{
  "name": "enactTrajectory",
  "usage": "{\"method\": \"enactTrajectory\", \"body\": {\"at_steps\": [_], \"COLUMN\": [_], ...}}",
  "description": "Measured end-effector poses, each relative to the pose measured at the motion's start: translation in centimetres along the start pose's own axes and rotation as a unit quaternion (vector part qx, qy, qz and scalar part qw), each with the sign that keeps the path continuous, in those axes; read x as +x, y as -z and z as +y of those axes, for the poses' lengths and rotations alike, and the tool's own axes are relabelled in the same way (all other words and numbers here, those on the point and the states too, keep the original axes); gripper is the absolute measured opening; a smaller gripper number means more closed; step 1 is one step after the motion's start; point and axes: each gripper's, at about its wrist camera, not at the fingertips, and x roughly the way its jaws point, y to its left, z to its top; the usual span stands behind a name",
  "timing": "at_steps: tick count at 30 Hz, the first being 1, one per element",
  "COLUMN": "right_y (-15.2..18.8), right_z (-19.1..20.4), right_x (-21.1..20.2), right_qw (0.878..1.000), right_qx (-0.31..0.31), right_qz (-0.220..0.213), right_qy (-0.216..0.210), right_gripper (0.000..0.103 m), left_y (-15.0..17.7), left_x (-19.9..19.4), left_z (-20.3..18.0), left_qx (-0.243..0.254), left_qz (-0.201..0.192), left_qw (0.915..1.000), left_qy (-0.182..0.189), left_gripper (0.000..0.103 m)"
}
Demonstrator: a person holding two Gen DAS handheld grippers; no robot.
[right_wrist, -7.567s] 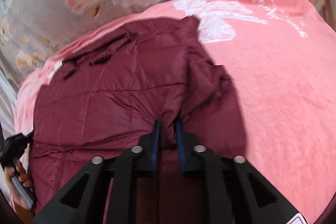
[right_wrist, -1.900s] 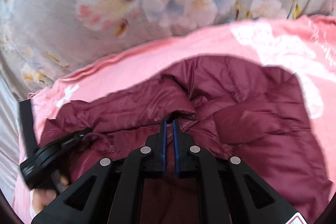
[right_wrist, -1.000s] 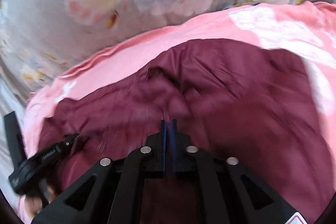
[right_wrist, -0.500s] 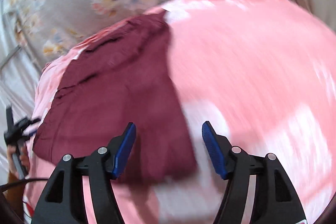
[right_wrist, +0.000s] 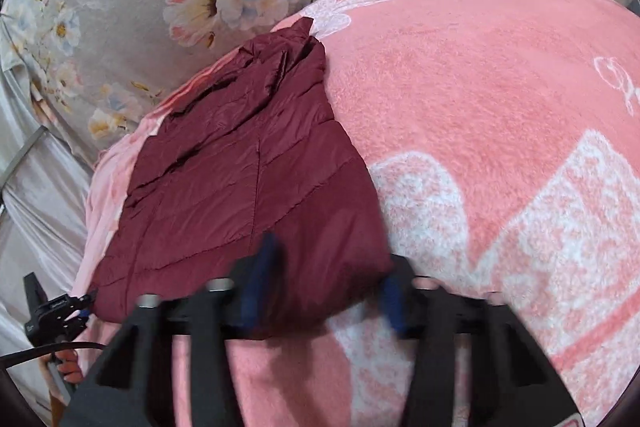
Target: Fold large clothes
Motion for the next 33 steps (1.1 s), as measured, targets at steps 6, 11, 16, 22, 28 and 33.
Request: {"method": "enactTrajectory", "body": {"at_steps": [6, 11, 16, 22, 28, 33], "right_y": [0.8, 2.9, 5.7, 8.9, 10.9, 10.9], "right_z": [1.1, 1.5, 2.0, 1.8, 2.2, 4.9], "right_x": [-5.1, -10.0, -13.4, -19.1, -26.4, -32.4], "right_qw": [0.999, 0.997, 0.995, 0.989, 0.977, 0.956], "right_qx": [-0.017, -0.042, -0.075, -0.104, -0.117, -0.146], "right_qz": [-0.039, -0.058, -0.066, -0.098, -0.161, -0.238], "right_qy": [-0.024, -0.033, -0.026, -0.040, -0.070, -0.096], "right_gripper": [0.005, 0.005, 0.005, 0.004, 0.004, 0.004], "left_y": [1.0, 3.1, 4.8, 7.5, 11.0, 12.4], "left_x": [-3.2, -8.2, -11.1, -15.9, -22.3, -29.1], "left_z": [-1.7, -2.7, -2.3, -1.9, -1.8, -3.2], "left_qx": [0.024, 0.059, 0.055, 0.068, 0.102, 0.122], "left_qz": [-0.021, -0.052, -0.060, -0.078, -0.105, -0.162], "left_qw": [0.9994, 0.9967, 0.9962, 0.9935, 0.9871, 0.9750], "left_qy": [0.013, 0.019, 0.031, 0.048, 0.065, 0.091], "left_gripper": [0.006, 0.005, 0.005, 0.004, 0.004, 0.004]}}
